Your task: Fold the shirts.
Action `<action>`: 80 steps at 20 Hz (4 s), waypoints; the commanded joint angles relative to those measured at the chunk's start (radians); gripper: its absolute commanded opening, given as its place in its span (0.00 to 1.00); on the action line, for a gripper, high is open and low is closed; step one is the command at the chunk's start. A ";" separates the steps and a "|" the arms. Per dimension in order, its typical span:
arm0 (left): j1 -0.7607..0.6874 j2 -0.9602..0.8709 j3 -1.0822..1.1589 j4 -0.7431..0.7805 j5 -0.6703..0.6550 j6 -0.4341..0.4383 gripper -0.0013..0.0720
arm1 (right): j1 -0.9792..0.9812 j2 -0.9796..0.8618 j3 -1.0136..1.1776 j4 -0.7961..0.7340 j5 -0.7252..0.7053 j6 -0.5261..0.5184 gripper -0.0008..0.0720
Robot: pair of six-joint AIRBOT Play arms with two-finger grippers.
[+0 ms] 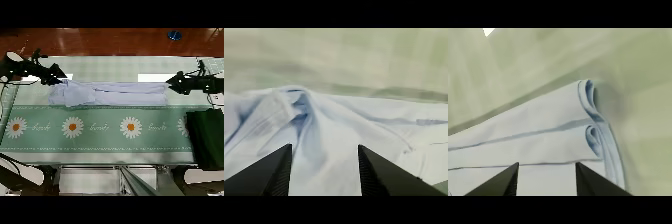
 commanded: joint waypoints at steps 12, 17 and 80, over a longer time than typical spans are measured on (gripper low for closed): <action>0.023 0.814 -0.684 0.095 0.301 -0.054 0.71 | -0.060 0.061 -0.222 -0.063 -0.105 0.054 0.59; -0.098 0.827 -0.703 0.096 0.294 -0.039 0.71 | 0.064 -0.084 -0.134 0.005 -0.061 0.024 0.59; -0.018 1.193 -0.890 0.011 0.148 0.014 0.05 | 0.870 -0.314 0.507 0.135 -0.088 0.149 0.58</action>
